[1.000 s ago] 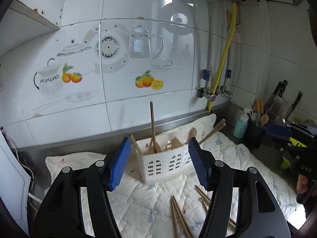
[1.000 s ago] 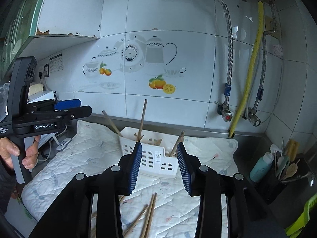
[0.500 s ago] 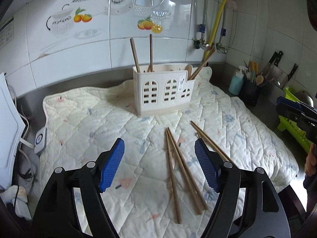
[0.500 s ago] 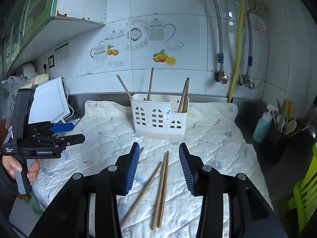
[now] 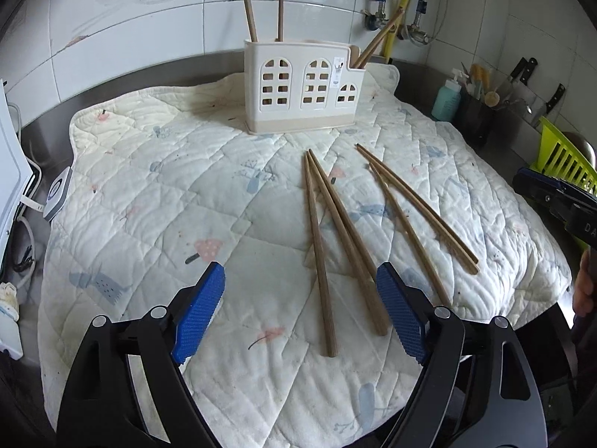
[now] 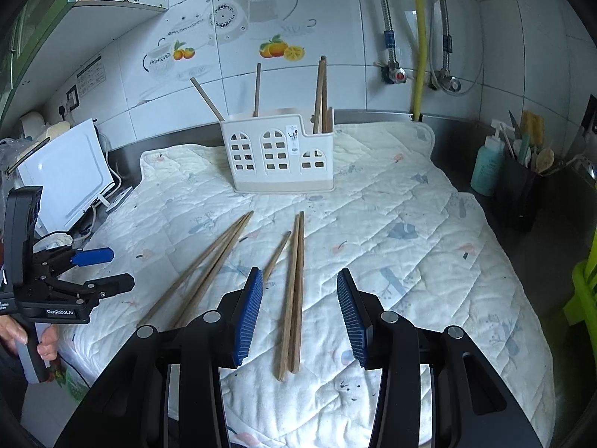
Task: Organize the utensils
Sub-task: 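Open the left tool and move it back over the remaining chopsticks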
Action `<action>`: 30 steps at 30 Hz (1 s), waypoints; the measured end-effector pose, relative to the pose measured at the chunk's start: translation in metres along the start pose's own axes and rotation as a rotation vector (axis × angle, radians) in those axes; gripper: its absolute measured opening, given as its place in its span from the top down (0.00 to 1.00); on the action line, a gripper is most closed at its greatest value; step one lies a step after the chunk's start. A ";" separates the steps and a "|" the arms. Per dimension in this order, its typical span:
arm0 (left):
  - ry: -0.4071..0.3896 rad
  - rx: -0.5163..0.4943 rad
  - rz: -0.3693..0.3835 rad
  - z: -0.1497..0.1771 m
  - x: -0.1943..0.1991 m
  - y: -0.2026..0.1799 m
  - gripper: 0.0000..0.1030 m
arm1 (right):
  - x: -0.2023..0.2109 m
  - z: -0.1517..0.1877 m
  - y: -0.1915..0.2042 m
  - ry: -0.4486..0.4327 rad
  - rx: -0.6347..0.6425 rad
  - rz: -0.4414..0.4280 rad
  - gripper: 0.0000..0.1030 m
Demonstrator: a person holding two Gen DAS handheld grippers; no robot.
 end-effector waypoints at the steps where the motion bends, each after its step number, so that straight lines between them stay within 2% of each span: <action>1: 0.007 0.004 -0.003 0.003 -0.003 0.001 0.20 | -0.002 0.002 -0.001 0.004 -0.009 -0.004 0.61; 7: 0.051 0.047 -0.010 0.014 -0.017 0.008 0.20 | -0.014 0.018 -0.003 0.039 -0.046 -0.016 0.60; 9: 0.059 0.068 -0.019 0.015 -0.020 0.012 0.17 | -0.017 0.023 -0.005 0.049 -0.055 -0.009 0.57; 17: 0.061 0.134 -0.033 0.022 -0.026 0.026 0.17 | -0.025 0.036 -0.021 0.083 -0.082 0.051 0.50; 19: 0.054 0.136 -0.047 0.022 -0.026 0.028 0.13 | -0.026 0.039 -0.025 0.091 -0.086 0.069 0.46; 30: 0.030 0.158 -0.087 0.020 -0.021 0.039 0.11 | -0.029 0.046 -0.034 0.115 -0.111 0.091 0.45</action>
Point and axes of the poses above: each gripper's, at about its wrist camera, not at the fingertips, and x roughly against the way its jaws point, y to its left, z to its underside, the point moved 6 cm from there along -x, roughly the way its jaws point, and after that the axes turned 15 degrees about x, right-handed, at the moved point
